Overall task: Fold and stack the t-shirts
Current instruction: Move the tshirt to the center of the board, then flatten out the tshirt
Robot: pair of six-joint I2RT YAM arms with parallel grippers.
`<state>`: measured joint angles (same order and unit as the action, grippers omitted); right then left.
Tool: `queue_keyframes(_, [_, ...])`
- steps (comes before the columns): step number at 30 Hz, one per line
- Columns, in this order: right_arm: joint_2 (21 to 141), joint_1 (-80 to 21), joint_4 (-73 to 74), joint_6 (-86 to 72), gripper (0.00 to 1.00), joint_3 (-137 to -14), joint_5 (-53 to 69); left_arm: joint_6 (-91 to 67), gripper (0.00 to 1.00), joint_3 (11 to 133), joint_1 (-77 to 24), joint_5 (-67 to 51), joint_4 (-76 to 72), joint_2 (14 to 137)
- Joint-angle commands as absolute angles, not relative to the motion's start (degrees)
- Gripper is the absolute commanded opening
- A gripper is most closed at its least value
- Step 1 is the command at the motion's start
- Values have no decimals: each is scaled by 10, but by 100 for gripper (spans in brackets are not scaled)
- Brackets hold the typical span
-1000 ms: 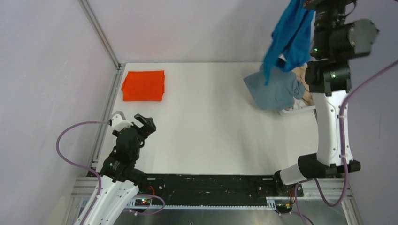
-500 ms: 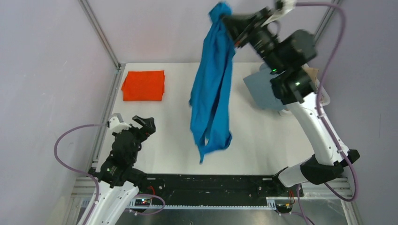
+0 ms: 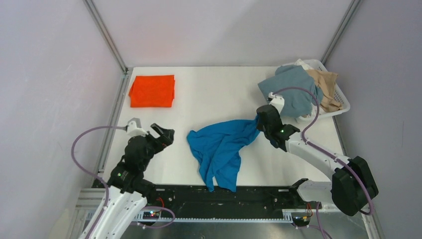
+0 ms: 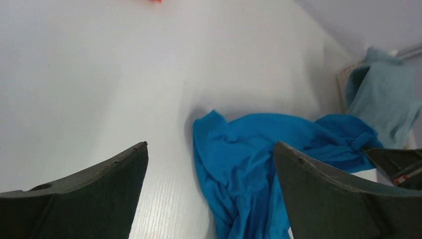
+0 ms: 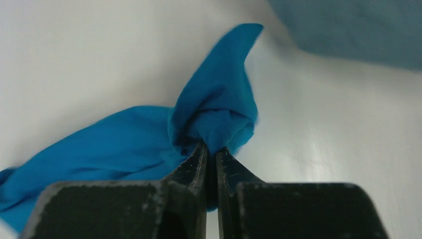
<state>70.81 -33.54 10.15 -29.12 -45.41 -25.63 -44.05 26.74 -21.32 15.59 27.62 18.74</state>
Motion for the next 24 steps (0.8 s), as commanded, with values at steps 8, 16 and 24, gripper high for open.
queue_keyframes(8, [655, -330, 268, -454, 80, -417, -460, -440, 100, 252, -403, 20, 222, 354])
queue_keyframes(16, [515, -325, 332, -453, 99, -407, -423, -510, 100, 258, -657, 69, 222, 430])
queue_keyframes(24, [486, -308, 292, -431, 100, -375, -359, -559, 95, 318, -764, 138, 223, 614])
